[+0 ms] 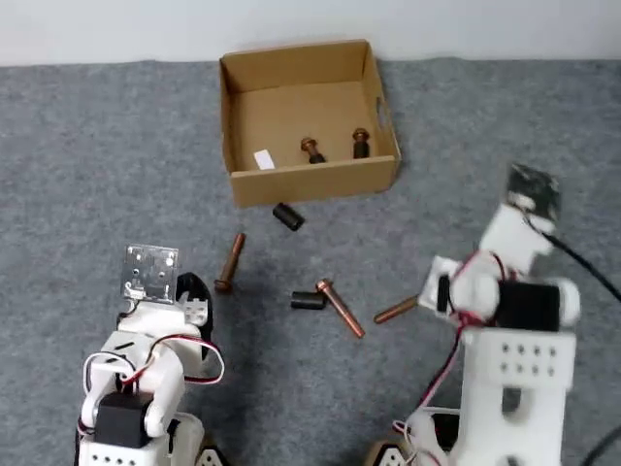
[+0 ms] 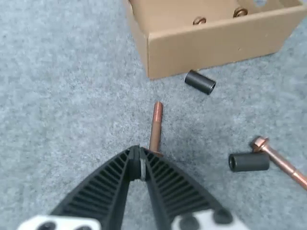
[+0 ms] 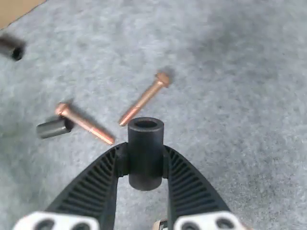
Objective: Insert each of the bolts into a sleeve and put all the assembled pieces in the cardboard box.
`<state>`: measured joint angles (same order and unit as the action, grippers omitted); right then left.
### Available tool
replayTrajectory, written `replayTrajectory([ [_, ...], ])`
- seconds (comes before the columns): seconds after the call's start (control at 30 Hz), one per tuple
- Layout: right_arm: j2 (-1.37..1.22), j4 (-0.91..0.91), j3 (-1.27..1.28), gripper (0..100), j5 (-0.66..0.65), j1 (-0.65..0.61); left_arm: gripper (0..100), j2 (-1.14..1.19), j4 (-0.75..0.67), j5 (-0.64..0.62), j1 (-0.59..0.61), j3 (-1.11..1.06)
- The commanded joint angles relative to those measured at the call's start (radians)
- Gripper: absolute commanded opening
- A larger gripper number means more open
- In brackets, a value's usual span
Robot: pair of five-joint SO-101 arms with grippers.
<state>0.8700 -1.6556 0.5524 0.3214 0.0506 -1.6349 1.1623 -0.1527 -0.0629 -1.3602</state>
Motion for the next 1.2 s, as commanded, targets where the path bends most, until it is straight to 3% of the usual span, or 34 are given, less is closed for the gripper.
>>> replayTrajectory([
  [0.0,0.136,0.033,0.08,0.9,0.009,0.097,1,0.063,0.037,-0.009,-0.049,0.091],
  [0.37,0.395,0.035,0.255,0.9,-0.11,0.524,1,0.704,0.06,-0.094,-0.308,0.572],
  [0.5,0.46,0.035,0.302,0.9,-0.138,0.621,1,0.879,0.049,-0.089,-0.427,0.727],
  [0.77,0.547,0.039,0.341,0.9,-0.143,0.67,1,1.171,0.051,-0.084,-0.563,0.969],
  [1.17,0.714,0.041,0.381,0.9,-0.144,0.67,1,1.597,0.054,0.104,-0.654,1.29],
])
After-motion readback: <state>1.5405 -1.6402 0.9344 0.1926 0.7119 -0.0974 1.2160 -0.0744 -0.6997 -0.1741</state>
